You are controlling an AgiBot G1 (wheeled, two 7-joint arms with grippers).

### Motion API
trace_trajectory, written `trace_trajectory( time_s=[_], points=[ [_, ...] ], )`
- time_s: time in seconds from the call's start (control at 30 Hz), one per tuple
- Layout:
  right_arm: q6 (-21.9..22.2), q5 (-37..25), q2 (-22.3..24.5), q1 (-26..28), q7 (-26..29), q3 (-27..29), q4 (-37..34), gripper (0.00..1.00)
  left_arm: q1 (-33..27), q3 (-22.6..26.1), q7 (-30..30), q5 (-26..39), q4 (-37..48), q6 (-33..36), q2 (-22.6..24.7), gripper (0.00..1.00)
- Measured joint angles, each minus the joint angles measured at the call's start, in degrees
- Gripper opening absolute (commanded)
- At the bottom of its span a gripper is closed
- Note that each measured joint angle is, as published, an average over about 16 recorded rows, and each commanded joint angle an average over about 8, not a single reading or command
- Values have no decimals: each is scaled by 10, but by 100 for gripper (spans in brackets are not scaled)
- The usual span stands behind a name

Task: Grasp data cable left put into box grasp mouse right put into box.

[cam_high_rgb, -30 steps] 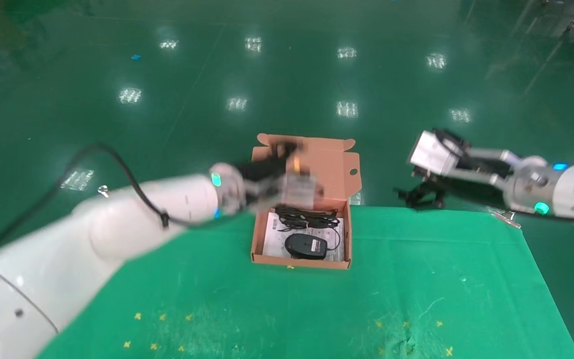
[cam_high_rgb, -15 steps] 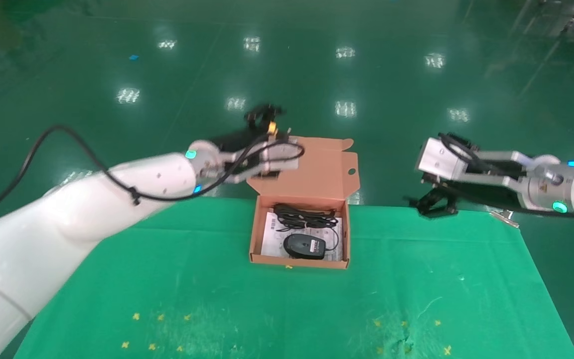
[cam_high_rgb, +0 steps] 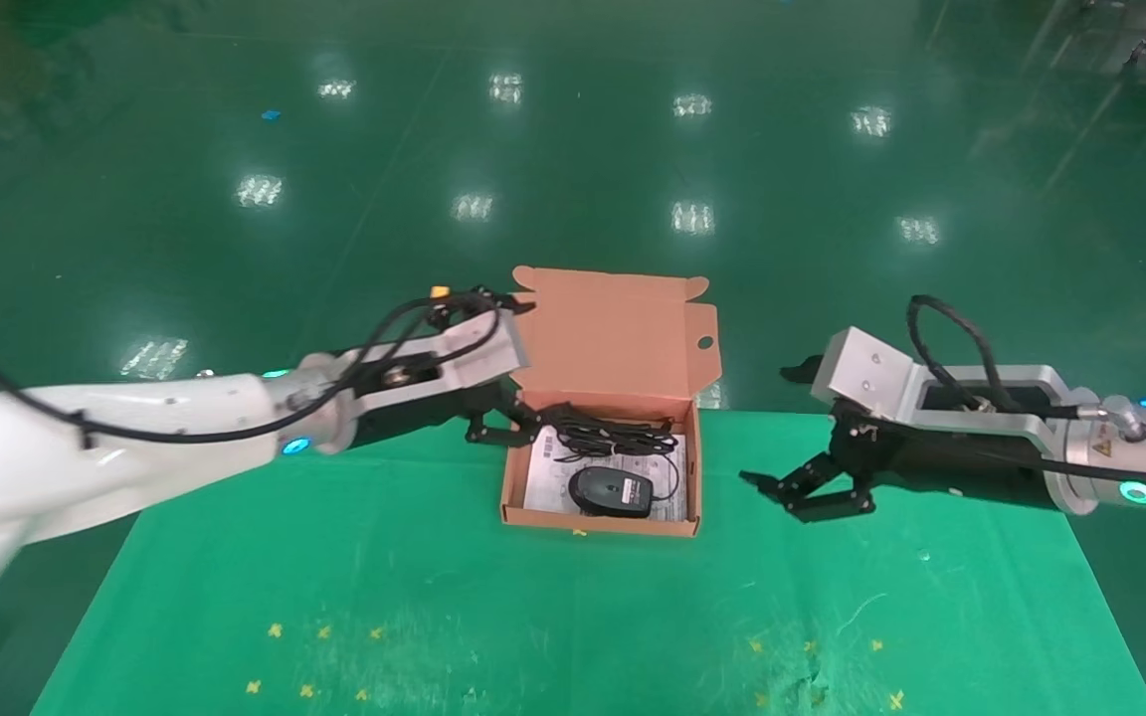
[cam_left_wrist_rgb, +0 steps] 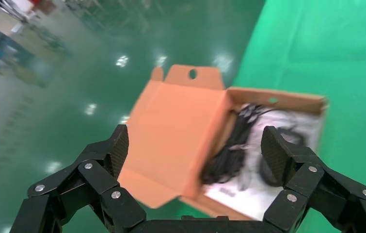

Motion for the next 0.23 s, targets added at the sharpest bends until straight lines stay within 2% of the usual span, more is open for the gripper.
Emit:
trace_trajectory(
  time_s=[0.23],
  points=[
    [-24,41,5,-17,-9,20,2,100,18,-27,-18,-35,-20,43,-27,100]
  ],
)
